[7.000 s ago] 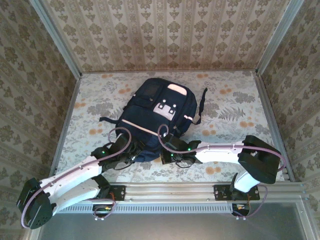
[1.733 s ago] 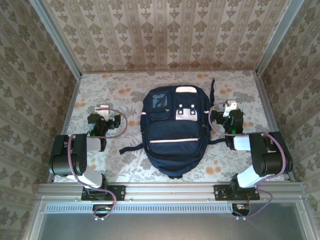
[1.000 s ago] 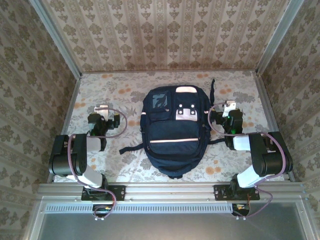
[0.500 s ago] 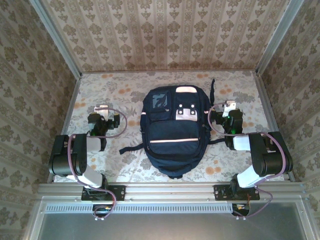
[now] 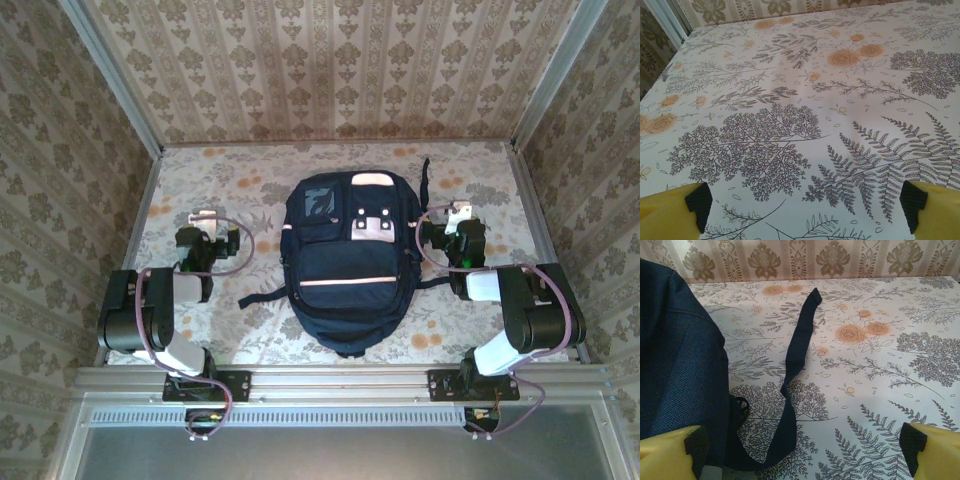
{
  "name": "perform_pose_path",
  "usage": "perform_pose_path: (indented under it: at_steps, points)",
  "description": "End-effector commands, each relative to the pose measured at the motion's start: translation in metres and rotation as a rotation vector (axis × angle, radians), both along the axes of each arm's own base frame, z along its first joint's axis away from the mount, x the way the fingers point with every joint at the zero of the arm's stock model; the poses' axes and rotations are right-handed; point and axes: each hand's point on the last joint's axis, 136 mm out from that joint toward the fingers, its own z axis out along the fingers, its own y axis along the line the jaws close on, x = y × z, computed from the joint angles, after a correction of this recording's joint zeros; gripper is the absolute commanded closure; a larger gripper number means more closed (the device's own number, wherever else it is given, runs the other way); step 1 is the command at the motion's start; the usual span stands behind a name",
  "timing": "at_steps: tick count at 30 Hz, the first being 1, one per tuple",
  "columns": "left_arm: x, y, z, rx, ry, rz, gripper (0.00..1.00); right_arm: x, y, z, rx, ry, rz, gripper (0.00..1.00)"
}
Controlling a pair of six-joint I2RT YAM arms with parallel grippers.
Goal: Pack the student bag
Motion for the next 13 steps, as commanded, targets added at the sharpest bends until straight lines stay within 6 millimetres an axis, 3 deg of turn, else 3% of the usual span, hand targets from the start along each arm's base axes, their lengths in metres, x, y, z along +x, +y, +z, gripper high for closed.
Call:
perform_pose_path:
  at_steps: [1,13]
  points:
    - [0.0060,-0.0001,0.0113,-0.008,-0.030,0.005,0.00,-0.0027,-0.0020,-0.0014,-0.009,0.013,-0.004,0.00]
    - [0.0060,0.0003,0.0109,-0.019,-0.029,0.001,0.00,-0.0025,-0.0018,-0.0015,-0.009,0.014,-0.003,0.00]
